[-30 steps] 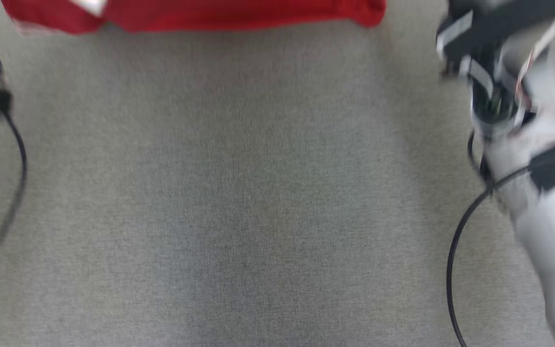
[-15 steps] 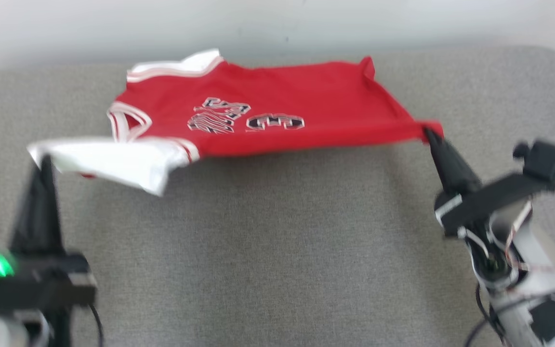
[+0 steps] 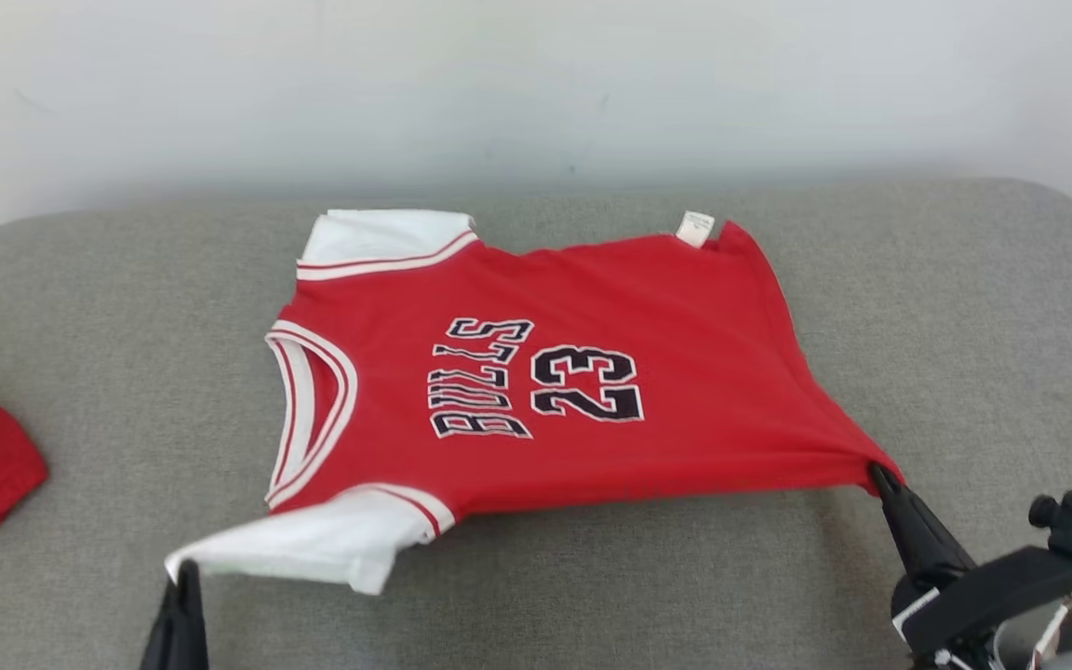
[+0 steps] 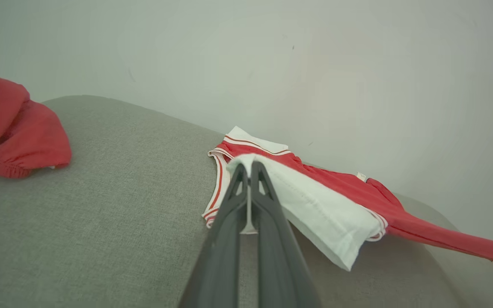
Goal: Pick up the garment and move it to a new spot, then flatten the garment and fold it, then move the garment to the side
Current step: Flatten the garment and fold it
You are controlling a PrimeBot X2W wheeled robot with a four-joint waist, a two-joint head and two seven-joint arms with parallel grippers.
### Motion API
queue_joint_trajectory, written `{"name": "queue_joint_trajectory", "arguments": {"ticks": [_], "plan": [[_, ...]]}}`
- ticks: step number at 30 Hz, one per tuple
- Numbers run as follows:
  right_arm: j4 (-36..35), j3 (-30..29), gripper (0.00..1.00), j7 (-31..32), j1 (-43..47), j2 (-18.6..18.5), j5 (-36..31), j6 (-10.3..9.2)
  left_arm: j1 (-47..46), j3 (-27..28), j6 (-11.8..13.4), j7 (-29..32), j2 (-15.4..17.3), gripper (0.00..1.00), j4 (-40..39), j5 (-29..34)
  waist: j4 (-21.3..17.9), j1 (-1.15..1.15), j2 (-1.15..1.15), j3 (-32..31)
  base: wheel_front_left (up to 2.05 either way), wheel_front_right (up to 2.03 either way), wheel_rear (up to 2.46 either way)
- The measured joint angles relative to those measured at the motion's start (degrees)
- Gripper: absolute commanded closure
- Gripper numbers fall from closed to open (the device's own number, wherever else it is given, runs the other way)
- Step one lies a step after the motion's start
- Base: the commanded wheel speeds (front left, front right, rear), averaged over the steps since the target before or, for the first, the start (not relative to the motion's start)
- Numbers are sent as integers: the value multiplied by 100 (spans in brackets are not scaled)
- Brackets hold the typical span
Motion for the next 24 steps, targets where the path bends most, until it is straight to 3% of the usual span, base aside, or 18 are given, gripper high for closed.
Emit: {"name": "queue_joint_trajectory", "arguments": {"ticks": [7,13,24], "plan": [[-430,-359,100,495,654,78,-344,0,533,97,-285,0,-603,100,227,277,120,1,1,-126,0,0,0],[-811,-672,100,971,1310,143,-448,0,1004,237,-505,0,-906,100,480,549,231,1,1,-216,0,0,0],[-1076,-965,100,1307,1510,486,-797,0,909,297,-916,0,-1044,100,675,882,254,1,1,-103,0,0,0]]}}
